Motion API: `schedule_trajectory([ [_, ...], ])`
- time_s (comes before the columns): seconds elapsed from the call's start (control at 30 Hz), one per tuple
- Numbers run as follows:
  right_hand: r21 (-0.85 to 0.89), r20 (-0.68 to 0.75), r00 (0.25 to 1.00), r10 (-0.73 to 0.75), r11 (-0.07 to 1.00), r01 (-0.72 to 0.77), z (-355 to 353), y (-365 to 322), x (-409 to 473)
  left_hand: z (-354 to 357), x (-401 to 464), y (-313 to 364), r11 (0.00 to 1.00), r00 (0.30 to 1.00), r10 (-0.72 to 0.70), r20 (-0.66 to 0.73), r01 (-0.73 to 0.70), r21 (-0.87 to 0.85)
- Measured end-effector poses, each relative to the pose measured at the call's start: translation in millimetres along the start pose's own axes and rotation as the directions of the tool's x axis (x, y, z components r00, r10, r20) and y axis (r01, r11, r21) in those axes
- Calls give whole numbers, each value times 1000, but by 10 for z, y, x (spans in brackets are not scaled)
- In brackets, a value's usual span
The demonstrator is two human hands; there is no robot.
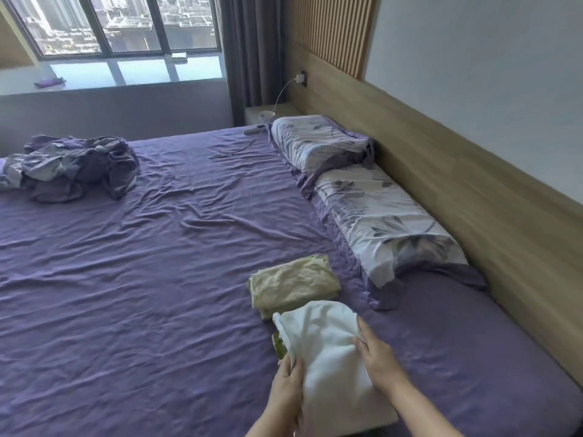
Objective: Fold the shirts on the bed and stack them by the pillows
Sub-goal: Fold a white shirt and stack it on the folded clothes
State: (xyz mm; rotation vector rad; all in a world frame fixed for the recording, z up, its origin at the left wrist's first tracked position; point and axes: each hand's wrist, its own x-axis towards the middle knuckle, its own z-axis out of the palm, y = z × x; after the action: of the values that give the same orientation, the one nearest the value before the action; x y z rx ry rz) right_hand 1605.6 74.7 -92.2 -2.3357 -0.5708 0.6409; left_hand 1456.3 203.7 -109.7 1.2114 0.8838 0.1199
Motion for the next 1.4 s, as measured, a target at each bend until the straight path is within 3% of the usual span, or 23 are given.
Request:
schedule_trajectory([
  [0.13,-118,162,978,132,987,-113,258,456,192,32,193,-384,998,999,-45,25,44,33],
  [0.23,-174,264,953,150,979,-106,391,689,135,75,209,-625,996,997,-41,59,36,84],
  [0.37,-135,147,977,151,982,-132,376,759,122,46,177,-687,969,994,76,74,-91,231],
  [0.5,-119,-8,994,107,987,-107,301,741,180,70,278,-640,961,994,107,-2,-103,257],
  [0.63,-194,118,983,140,974,-116,312,783,243,145,319,-662,950,996,47,-70,-23,311],
  [0.83,-5,137,990,38,999,-38,387,625,525,211,666,-488,990,949,-138,-283,141,-9],
  [0.9,-26,169,985,-45,998,50,400,560,649,210,779,-415,987,942,-162,-295,151,-61],
  [1.07,-78,-136,965,-227,973,218,350,539,682,202,765,-378,998,950,-28,-312,42,37],
  [1.13,-153,-141,961,-239,964,217,357,566,685,216,720,-345,991,946,8,-323,37,130],
  [1.2,-363,15,982,-186,915,178,418,619,663,232,712,-344,867,924,61,-377,138,478],
  [1.27,-510,147,979,-145,837,200,457,619,589,240,683,-409,603,930,126,-344,204,772],
  [1.33,-572,263,953,-147,772,277,481,625,496,241,680,-524,389,972,171,-162,85,917],
  [1.4,-631,296,945,-137,715,301,528,650,414,206,705,-648,289,995,86,-42,16,957],
])
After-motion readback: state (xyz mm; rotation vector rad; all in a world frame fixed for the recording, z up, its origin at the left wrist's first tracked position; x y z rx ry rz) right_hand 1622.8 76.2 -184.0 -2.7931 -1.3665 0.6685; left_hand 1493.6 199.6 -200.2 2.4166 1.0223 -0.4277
